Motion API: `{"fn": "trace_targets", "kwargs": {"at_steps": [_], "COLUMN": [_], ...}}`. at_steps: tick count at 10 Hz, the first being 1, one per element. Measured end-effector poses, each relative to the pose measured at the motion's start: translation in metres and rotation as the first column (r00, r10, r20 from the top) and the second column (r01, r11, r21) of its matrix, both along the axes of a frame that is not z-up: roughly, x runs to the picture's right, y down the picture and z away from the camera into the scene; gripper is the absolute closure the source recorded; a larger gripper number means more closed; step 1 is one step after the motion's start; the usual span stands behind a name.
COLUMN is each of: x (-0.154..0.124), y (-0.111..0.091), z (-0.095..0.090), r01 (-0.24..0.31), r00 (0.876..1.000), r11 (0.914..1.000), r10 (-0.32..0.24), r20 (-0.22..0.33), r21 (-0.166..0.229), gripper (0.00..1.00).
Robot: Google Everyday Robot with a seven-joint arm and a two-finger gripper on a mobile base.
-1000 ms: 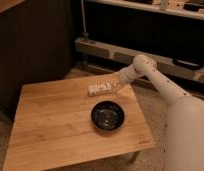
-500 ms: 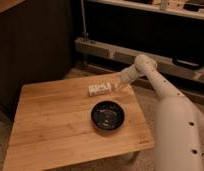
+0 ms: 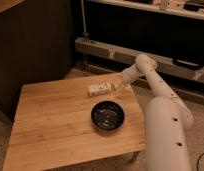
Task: Place the bottle in the ceramic bowl
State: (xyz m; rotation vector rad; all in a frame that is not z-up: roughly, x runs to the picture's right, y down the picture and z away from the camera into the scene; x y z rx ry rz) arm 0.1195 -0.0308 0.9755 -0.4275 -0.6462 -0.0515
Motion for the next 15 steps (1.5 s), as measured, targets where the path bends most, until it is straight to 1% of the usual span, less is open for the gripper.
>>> {"fn": "trace_targets", "kwargs": {"at_steps": [1,6,8,9,10,11,12,13,14,15], "x": [-0.001,-0.002,-0.005,-0.006,-0.008,-0.009,-0.010,-0.011,-0.013,-0.014], "y": [0.006,0.011,0.013,0.015,0.017,0.018,0.019,0.021,0.022,0.023], "z": [0.006,0.016,0.019,0.020,0.021,0.022,0.022,0.023,0.022,0.022], "r01": [0.003,0.000,0.008,0.014,0.022,0.029,0.034,0.044,0.056,0.062], "r00": [1.000,1.000,1.000,1.000,1.000,1.000,0.999,0.999,0.998,0.998], "r11": [0.9996,0.9974,0.9958,0.9947,0.9935,0.9923,0.9915,0.9905,0.9895,0.9889], "r10": [-0.003,0.000,-0.008,-0.015,-0.022,-0.029,-0.034,-0.044,-0.055,-0.061], "r20": [0.006,0.000,-0.002,-0.001,-0.001,0.001,0.001,0.004,0.009,0.011], "r21": [-0.026,-0.072,-0.091,-0.102,-0.112,-0.120,-0.126,-0.130,-0.133,-0.135], "gripper": [0.35,0.35,0.35,0.37,0.43,0.53,0.62,0.73,0.79,0.80]}}
